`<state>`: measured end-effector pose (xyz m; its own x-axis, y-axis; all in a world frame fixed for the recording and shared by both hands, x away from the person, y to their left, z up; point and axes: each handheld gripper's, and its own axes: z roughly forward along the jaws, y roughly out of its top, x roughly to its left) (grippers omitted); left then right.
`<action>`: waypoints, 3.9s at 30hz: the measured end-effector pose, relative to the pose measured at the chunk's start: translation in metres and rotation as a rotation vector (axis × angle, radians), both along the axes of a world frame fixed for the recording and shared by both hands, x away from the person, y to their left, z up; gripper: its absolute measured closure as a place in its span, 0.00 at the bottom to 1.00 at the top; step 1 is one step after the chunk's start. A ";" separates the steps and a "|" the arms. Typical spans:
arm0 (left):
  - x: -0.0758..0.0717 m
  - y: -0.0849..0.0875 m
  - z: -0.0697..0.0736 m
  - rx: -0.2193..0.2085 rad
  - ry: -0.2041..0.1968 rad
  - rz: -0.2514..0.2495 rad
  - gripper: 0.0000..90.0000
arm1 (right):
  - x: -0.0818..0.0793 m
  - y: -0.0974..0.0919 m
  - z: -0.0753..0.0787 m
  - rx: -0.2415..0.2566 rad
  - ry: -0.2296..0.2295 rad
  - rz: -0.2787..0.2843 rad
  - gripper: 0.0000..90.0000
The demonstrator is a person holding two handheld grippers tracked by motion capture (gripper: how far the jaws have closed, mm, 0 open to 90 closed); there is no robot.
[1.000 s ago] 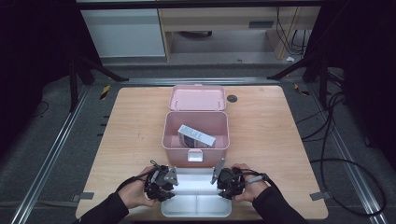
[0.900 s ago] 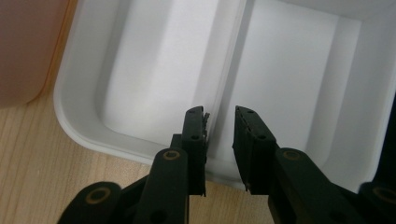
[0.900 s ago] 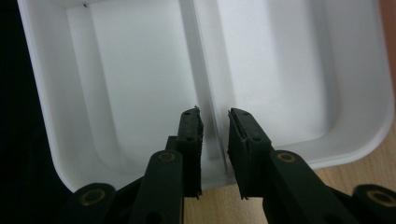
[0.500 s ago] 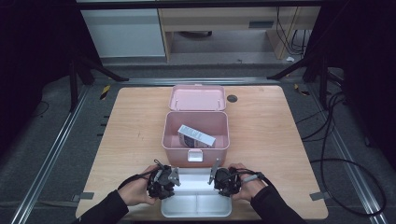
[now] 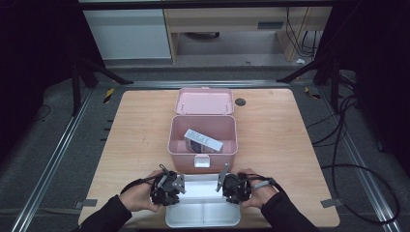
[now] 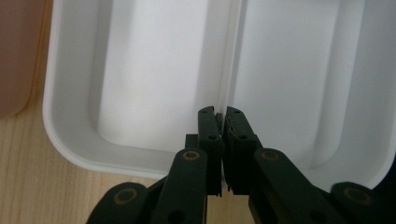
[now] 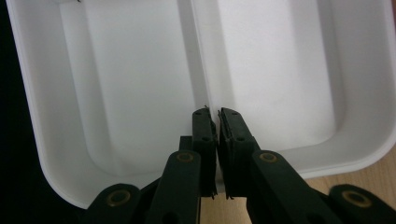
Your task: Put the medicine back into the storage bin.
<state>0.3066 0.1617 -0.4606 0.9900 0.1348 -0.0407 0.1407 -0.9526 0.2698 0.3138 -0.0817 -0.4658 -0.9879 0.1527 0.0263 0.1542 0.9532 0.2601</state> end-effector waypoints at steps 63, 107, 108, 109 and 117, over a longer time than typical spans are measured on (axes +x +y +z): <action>0.172 0.014 0.128 -0.102 -0.153 0.004 0.95 | 0.152 -0.014 0.132 0.141 -0.202 0.011 0.97; 0.162 0.018 0.105 -0.170 -0.176 0.071 0.80 | 0.148 -0.003 0.116 0.169 -0.231 -0.108 0.77; 0.162 0.018 0.105 -0.170 -0.176 0.071 0.78 | 0.148 -0.003 0.116 0.169 -0.231 -0.108 0.77; 0.159 0.020 0.110 -0.171 -0.194 0.082 0.77 | 0.145 -0.005 0.125 0.207 -0.244 -0.143 0.71; 0.138 0.029 0.129 -0.270 -0.263 0.211 0.56 | 0.130 -0.026 0.144 0.234 -0.299 -0.298 0.63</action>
<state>0.4451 0.1910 -0.3314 0.9234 0.3543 0.1476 0.2179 -0.8005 0.5583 0.4440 -0.1078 -0.3216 -0.8715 0.4542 -0.1849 0.2976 0.7895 0.5368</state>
